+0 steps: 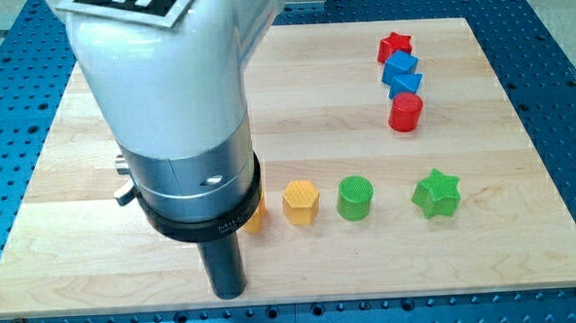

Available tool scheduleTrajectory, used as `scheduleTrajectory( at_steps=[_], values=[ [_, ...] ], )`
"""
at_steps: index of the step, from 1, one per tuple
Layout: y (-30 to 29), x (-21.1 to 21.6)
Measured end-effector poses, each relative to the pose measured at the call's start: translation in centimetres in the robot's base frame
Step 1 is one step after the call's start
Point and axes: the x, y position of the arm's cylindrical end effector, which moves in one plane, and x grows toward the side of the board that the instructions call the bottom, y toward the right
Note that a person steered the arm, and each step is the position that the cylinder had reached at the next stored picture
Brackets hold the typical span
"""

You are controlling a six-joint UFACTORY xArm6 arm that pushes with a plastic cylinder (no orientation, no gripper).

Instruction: Move the yellow hexagon to the bottom right of the yellow heart

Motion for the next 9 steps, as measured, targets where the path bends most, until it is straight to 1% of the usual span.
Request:
scheduleTrajectory(
  at_steps=[2,3,4,5,6,8,9],
  values=[
    [-0.1,0.2],
    [-4.8,-3.1],
    [-9.2,-8.6],
    [-8.8,-15.6],
    [-5.3,-21.5],
    [7.1,-20.5],
    [12.6,-16.4]
  ],
)
